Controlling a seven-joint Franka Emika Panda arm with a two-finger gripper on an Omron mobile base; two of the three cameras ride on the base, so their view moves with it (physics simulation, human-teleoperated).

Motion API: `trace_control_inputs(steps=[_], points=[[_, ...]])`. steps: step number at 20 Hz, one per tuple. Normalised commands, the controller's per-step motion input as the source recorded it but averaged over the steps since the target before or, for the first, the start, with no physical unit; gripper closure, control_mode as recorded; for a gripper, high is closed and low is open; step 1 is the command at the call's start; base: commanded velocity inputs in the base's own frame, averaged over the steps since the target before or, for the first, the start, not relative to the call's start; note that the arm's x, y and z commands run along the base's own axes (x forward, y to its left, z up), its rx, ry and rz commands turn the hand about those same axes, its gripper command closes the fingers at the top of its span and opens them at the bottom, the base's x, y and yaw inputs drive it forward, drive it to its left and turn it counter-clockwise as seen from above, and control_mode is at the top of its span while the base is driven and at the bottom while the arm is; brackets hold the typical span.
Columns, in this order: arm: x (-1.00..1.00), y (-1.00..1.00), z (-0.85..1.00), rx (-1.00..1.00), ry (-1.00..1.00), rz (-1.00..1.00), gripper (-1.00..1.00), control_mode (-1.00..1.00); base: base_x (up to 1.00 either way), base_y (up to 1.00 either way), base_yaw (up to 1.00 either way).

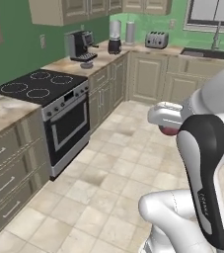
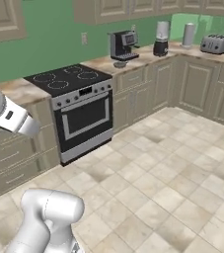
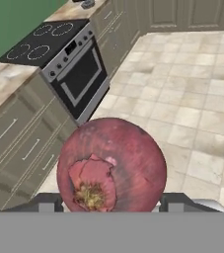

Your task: Grab the garlic and onion from the fridge, place them in the blender, close the lid, and turn on the blender to create a marinade.

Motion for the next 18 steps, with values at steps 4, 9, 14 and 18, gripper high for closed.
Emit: trace_control_inputs(steps=[4, 9, 14, 18], points=[[0.00, 0.00, 0.00, 0.00, 0.00, 0.00, 1.00, 1.00, 1.00, -0.23, -0.05], [0.00, 0.00, 0.00, 0.00, 0.00, 0.00, 1.00, 1.00, 1.00, -0.26, -0.03], [0.00, 0.00, 0.00, 0.00, 0.00, 0.00, 1.00, 1.00, 1.00, -0.21, -0.08], [0.00, 0.00, 0.00, 0.00, 0.00, 0.00, 1.00, 1.00, 1.00, -0.19, -0.11]])
